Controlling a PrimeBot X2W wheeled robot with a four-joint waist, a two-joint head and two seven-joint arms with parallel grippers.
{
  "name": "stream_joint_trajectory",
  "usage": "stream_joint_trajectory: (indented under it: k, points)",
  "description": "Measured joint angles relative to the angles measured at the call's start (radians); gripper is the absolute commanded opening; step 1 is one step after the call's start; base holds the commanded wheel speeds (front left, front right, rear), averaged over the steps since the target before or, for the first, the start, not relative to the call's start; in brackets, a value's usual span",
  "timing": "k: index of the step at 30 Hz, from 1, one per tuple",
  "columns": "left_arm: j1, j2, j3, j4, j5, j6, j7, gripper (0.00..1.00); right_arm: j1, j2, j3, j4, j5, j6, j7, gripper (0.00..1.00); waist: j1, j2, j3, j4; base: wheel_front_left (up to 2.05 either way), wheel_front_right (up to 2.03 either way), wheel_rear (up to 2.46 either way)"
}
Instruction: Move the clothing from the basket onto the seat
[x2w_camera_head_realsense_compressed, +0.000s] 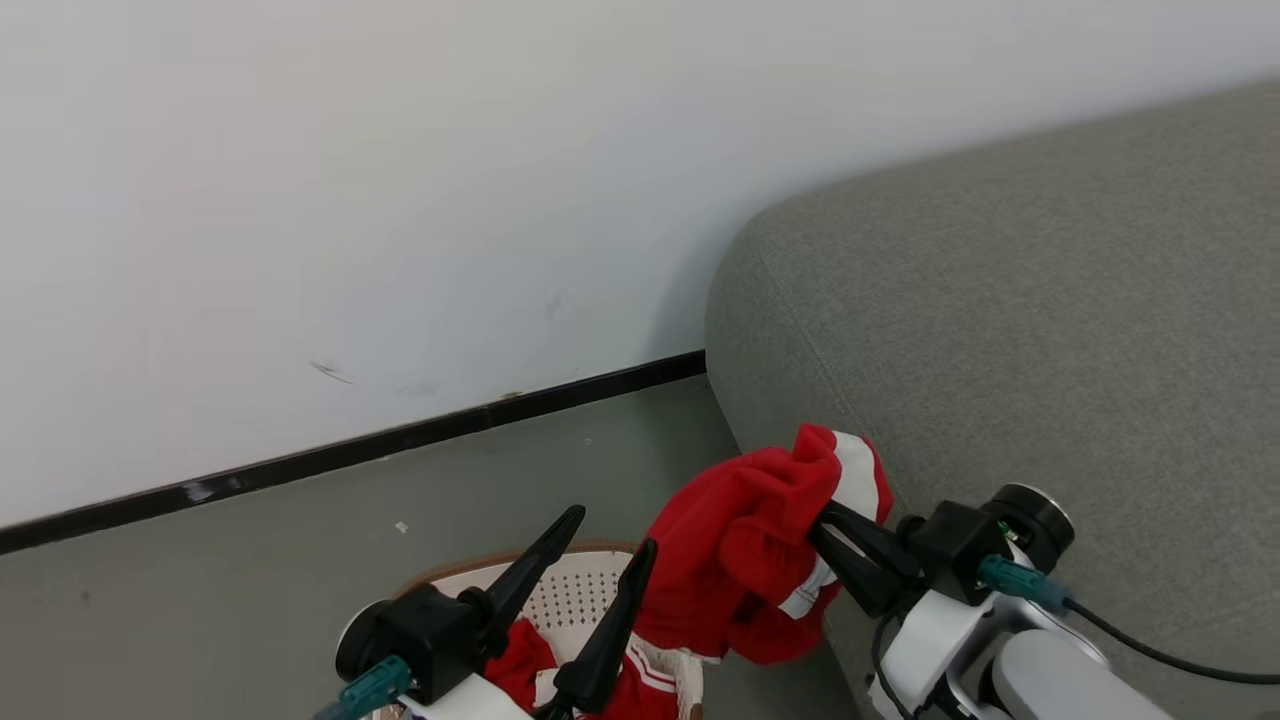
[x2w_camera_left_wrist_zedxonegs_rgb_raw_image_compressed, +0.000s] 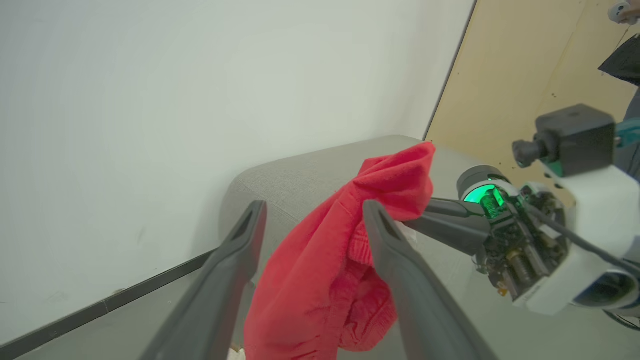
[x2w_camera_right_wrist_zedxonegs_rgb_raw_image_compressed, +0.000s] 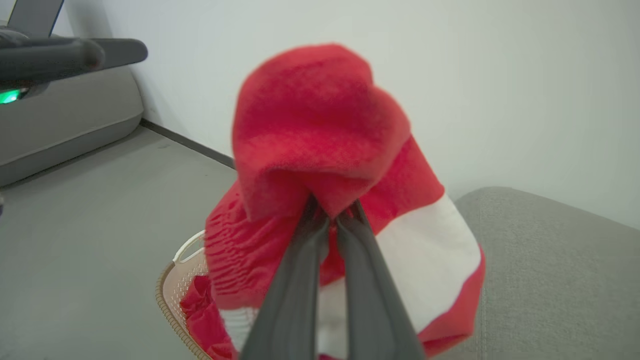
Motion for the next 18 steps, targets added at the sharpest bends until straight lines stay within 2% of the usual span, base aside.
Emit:
stream_joint_trajectory:
  k: [18]
  points:
    - [0.020, 0.000, 0.003, 0.002, 0.007, 0.002, -0.025, 1.00, 0.039, -0.028, -0.162, -0.042, 0.013, 0.000, 0.000, 0.00, 0.0001, 0.0000, 0.024, -0.117, 0.00, 0.00, 0.00]
